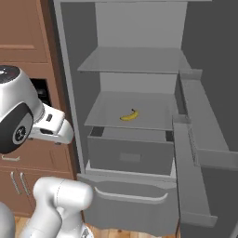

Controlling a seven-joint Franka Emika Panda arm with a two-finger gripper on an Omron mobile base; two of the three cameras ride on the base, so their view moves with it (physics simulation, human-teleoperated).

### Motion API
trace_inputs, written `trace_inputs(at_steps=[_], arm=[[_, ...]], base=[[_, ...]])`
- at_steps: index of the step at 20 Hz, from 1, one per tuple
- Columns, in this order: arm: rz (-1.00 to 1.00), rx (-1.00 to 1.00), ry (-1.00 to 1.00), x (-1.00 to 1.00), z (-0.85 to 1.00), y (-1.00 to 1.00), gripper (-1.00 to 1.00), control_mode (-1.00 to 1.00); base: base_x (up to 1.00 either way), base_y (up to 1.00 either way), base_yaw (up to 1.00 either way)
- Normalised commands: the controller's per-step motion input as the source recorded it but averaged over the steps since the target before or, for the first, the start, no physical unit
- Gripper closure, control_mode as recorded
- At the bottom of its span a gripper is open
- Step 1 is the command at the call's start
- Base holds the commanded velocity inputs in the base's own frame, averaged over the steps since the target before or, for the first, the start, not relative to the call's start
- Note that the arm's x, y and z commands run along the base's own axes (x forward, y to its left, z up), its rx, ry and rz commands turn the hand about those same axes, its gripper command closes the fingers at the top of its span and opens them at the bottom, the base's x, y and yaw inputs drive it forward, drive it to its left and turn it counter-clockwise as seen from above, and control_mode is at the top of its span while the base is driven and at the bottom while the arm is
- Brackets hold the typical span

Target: Pick the tangerine and banana from the fridge and place them inside the tupperware on the counter.

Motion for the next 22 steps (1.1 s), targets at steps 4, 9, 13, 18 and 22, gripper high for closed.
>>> trace_inputs(at_steps=[4, 9, 13, 18, 22], arm=[[0.00, 0.00, 0.00, 0.00, 0.00, 0.00, -1.00, 1.00], [0.00, 0.00, 0.00, 0.00, 0.00, 0.00, -1.00, 1.00], [0.00, 0.00, 0.00, 0.00, 0.00, 0.00, -1.00, 1.00], [0.00, 0.00, 0.00, 0.00, 0.00, 0.00, -1.00, 1.00], [0.00, 0.00, 0.00, 0.00, 0.00, 0.00, -1.00, 1.00]], base=[[0.01, -0.12, 0.00], [0.00, -0.57, 0.00], [0.00, -0.58, 0.00], [0.15, -0.13, 0.00], [0.39, 0.04, 0.00]])
